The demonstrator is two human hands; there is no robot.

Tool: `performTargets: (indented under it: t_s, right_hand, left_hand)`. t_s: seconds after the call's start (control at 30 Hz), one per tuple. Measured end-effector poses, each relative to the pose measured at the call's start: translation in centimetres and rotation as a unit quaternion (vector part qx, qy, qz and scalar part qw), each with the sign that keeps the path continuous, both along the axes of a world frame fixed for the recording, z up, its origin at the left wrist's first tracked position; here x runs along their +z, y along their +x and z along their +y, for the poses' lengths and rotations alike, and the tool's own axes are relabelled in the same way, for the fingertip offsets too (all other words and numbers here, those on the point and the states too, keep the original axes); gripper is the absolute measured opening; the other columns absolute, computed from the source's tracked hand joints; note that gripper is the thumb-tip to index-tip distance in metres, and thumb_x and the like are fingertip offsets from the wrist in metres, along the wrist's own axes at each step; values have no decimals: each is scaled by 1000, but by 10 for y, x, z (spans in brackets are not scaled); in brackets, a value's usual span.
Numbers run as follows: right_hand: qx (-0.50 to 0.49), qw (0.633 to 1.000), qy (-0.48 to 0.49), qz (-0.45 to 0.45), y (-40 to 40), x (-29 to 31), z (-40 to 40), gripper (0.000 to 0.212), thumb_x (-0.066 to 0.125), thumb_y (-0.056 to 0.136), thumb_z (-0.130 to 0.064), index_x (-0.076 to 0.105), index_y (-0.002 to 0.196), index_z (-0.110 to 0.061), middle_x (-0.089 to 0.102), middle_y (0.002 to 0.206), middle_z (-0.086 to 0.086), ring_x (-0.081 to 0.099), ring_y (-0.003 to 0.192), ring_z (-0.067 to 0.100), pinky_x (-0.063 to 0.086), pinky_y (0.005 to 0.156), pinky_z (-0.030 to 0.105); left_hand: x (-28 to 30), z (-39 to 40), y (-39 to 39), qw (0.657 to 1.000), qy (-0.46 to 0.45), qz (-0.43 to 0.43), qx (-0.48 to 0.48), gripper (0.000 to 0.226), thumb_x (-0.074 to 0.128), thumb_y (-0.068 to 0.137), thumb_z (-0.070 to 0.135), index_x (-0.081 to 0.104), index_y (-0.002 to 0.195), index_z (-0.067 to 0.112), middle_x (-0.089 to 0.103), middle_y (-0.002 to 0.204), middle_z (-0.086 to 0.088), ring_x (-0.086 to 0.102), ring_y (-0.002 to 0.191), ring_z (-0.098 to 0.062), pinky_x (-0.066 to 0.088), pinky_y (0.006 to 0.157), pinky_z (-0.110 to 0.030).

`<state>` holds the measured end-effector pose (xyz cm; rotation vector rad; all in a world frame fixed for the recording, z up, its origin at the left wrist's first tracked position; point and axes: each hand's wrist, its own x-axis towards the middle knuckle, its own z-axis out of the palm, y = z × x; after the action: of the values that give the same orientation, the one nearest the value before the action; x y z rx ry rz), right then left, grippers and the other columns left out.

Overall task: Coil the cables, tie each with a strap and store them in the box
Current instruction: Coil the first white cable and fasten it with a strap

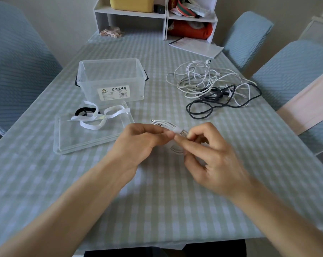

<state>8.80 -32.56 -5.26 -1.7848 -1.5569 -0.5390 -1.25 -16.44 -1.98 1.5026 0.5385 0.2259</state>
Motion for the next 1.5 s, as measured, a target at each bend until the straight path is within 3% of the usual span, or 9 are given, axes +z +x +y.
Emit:
performTargets:
  t_s: [0.1,0.23,0.37,0.57,0.73,0.9,1.13,1.3,1.5]
  right_hand:
    - [-8,996,28,79,0,3,1,30,67,84,2,72,113,-1,55,96,10,57,75,14,48,71,20]
    - [-50,961,54,267,0,10,1,24,71,85,-11,68,109,-10,62,99,0,65,75,15,51,68,19]
    - [-77,897,-26,435,4,10,2,17,74,87,-18,73,104,-18,71,82,-6,69,70,12,53,63,22]
    - [-47,890,-57,450,3,15,1,4,72,89,-15,75,87,-14,75,76,0,70,68,16,54,61,26]
    - [-27,872,-70,484,6,18,-4,8,70,91,-19,77,87,-22,71,68,3,62,54,13,52,56,27]
    - [5,861,-98,499,6,20,-6,10,69,92,-18,77,97,-19,75,77,2,64,59,13,53,60,24]
    - [-18,858,-70,509,5,18,-5,18,68,90,-5,75,91,-21,72,71,-2,62,55,9,49,56,21]
    - [-20,854,-64,515,6,19,-7,22,67,90,0,73,88,-20,71,69,-4,60,55,9,50,56,21]
    - [-21,854,-73,515,4,18,-4,20,67,91,-3,73,91,-22,73,75,-2,62,57,11,50,58,21]
  left_hand:
    - [-1,-1,1,1000,21,5,16,8,76,84,20,81,77,20,76,86,-12,66,84,-19,48,88,-36]
    - [-7,-6,4,990,133,34,21,15,73,88,26,78,76,19,65,75,-18,45,57,-13,35,54,-20]
    - [-11,-10,6,973,227,34,3,18,67,92,20,72,77,12,63,78,-8,45,51,-3,35,48,-13]
    - [-16,-17,6,924,379,4,-57,25,61,95,15,58,71,21,53,79,5,49,74,-7,34,66,-12]
    - [-14,-15,5,942,328,-46,-54,14,71,90,22,69,77,24,58,81,3,49,59,-4,36,59,-11]
    - [-14,-16,6,931,360,-22,-49,32,68,92,18,59,66,36,58,82,7,54,72,-6,37,64,-11]
    - [-17,-10,4,922,384,-15,-46,10,70,90,24,70,80,24,65,87,4,59,78,-7,41,67,-14]
    - [-15,-11,1,929,366,-34,-36,22,74,86,18,65,73,34,64,86,3,57,76,-6,37,67,-8]
    - [-20,-12,3,926,375,-33,-28,16,70,88,18,64,76,25,62,88,2,58,79,-8,39,66,-10]
